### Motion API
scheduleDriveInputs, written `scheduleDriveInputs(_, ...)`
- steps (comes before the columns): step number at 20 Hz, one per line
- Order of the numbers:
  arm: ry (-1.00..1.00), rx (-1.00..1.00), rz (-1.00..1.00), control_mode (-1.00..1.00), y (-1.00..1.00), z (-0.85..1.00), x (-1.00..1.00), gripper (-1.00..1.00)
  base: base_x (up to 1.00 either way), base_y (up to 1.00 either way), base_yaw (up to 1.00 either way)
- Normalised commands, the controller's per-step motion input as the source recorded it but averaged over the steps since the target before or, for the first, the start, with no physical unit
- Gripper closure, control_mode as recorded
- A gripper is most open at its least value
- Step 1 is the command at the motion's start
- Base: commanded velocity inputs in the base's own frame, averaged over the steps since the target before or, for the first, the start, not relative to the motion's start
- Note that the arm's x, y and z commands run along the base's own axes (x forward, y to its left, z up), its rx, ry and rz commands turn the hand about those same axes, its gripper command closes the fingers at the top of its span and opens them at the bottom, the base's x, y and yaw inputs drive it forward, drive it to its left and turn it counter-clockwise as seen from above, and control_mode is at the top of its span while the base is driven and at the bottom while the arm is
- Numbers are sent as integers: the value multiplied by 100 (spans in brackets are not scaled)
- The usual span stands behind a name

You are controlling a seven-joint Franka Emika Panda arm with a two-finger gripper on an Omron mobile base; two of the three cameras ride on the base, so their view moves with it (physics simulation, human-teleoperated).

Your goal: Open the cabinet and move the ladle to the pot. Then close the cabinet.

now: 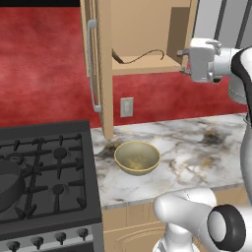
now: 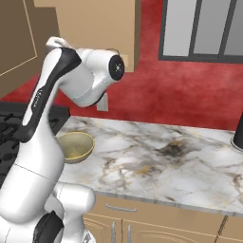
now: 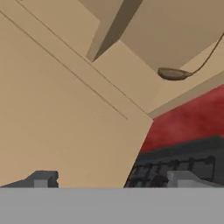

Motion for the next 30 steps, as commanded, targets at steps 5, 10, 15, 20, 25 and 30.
scheduleDriveInputs(5,11,10,-22,-100,-29,0,74,-100,0,0,0)
scheduleDriveInputs(10,19,18,-8,-100,-23,0,67,-100,0,0,0)
scheduleDriveInputs(15,11,18,0,-100,-8,0,58,-100,0,0,0)
scheduleDriveInputs(20,1,9,-3,-100,0,0,52,-100,0,0,0)
scheduleDriveInputs(25,0,3,-7,-100,0,0,51,-100,0,0,0)
scheduleDriveInputs(30,0,0,-11,-100,0,0,42,-100,0,0,0)
